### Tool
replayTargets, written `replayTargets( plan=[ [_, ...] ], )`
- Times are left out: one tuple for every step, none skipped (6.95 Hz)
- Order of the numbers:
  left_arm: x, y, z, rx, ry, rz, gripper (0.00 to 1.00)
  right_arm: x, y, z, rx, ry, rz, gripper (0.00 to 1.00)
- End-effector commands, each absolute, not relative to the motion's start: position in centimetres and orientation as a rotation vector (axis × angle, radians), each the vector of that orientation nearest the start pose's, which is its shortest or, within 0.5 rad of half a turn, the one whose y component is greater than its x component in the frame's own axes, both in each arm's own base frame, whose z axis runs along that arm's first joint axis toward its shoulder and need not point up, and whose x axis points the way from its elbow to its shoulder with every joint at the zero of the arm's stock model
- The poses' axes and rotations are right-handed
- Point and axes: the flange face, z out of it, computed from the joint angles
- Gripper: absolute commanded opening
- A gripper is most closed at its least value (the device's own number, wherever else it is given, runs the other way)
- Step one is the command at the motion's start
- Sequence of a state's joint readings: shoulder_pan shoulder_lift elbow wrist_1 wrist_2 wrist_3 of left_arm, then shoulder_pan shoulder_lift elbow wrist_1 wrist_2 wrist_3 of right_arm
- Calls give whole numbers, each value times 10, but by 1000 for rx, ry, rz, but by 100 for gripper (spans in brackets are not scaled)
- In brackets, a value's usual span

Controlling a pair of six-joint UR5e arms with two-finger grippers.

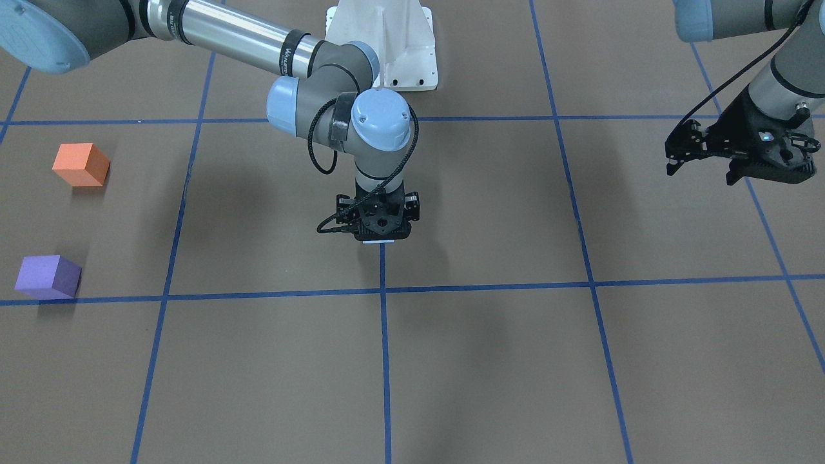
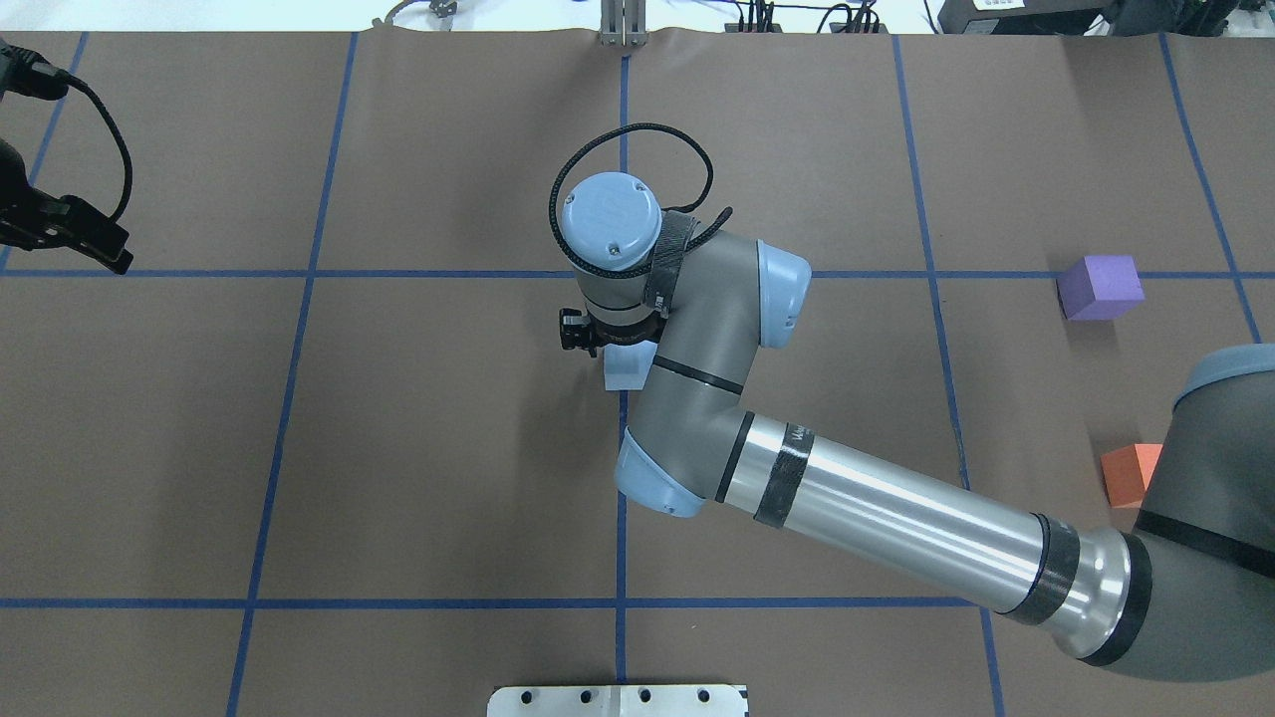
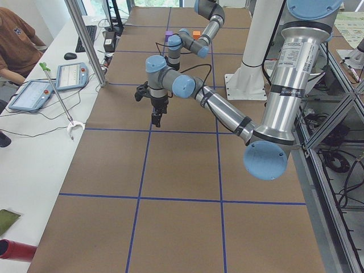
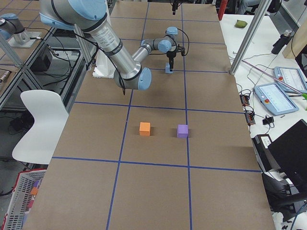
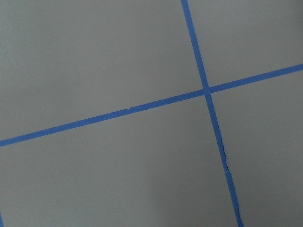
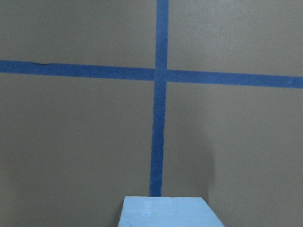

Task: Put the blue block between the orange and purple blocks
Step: 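Carry the light blue cube with the right gripper toward the purple cube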

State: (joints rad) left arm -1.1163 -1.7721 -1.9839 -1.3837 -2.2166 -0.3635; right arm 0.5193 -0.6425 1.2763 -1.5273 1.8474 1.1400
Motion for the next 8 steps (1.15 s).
replayTargets(
  plan=[
    [167,-508,385,123,748,225,100,-636,-486,198,65,-722,4,22],
    [167,-508,385,123,748,225,100,-634,-484,190,59,-734,3,0],
    [166,-509,384,124,747,222,100,-628,-479,180,42,-754,0,0],
    [166,-510,383,127,748,223,100,-599,-479,156,34,-728,23,0],
    [165,-510,382,129,749,222,100,-550,-479,142,27,-694,55,0],
    [160,-512,381,135,748,214,100,-479,-480,154,47,-690,79,0],
    [154,-513,382,151,746,237,100,-414,-482,194,82,-697,25,0],
    [133,-517,387,192,733,287,100,-359,-494,228,89,-700,-28,0]
  ],
)
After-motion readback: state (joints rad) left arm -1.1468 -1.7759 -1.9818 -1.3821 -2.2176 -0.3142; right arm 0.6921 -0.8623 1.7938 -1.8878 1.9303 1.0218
